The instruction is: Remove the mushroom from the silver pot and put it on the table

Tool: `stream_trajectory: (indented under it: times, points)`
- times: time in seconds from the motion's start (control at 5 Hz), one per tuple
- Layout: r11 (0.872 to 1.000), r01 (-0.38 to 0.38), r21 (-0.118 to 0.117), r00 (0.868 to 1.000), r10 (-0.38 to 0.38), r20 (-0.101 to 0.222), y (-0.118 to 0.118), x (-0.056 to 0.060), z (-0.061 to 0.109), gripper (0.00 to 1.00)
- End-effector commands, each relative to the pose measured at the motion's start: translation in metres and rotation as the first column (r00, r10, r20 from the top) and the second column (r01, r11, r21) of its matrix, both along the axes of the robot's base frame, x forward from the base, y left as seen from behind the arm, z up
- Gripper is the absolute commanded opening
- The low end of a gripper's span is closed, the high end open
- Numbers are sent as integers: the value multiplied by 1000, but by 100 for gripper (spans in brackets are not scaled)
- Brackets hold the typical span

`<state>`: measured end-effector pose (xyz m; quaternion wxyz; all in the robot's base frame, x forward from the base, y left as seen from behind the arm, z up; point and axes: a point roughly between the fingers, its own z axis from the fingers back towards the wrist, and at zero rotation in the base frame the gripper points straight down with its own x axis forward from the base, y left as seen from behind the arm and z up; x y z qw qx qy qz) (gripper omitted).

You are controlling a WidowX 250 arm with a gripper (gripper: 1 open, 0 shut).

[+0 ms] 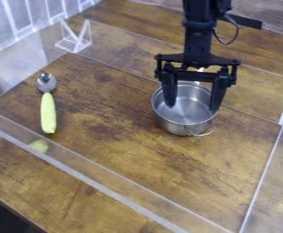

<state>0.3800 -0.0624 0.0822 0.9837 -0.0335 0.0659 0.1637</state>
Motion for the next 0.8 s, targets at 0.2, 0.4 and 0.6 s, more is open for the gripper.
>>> stream_trajectory:
  times: [0.2, 0.4, 0.6]
  points:
    - [999, -39, 15, 998, 39, 46, 15, 13, 13, 100]
    - [1000, -25, 13, 999, 24, 48, 14, 20, 10, 100]
    - [997, -79, 12, 996, 78, 49, 11, 26, 8, 0]
